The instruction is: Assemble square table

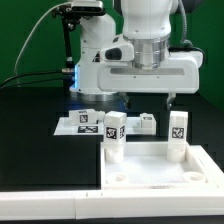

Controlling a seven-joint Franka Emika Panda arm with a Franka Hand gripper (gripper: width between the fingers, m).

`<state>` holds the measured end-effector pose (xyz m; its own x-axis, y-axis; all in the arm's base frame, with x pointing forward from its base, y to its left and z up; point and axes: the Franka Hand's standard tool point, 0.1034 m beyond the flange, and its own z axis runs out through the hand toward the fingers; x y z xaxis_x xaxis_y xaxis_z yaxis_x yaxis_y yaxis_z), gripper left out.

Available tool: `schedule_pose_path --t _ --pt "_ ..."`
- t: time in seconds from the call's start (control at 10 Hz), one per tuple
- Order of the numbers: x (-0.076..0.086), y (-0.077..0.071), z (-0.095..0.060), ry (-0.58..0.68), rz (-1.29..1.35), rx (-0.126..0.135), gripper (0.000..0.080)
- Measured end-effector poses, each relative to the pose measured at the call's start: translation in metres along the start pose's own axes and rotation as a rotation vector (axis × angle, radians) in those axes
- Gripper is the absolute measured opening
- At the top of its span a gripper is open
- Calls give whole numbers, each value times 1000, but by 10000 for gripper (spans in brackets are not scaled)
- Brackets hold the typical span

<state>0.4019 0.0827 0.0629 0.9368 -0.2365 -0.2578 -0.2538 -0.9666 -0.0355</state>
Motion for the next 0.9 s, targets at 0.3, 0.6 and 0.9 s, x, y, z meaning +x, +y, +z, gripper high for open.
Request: schedule_pose_path --t 0.3,0.6,0.9 --pt "-2 -5 9 53 -80 1 649" --pt "-15 -7 45 130 -128 -3 649" --pt "-26 1 64 131 -121 -14 649"
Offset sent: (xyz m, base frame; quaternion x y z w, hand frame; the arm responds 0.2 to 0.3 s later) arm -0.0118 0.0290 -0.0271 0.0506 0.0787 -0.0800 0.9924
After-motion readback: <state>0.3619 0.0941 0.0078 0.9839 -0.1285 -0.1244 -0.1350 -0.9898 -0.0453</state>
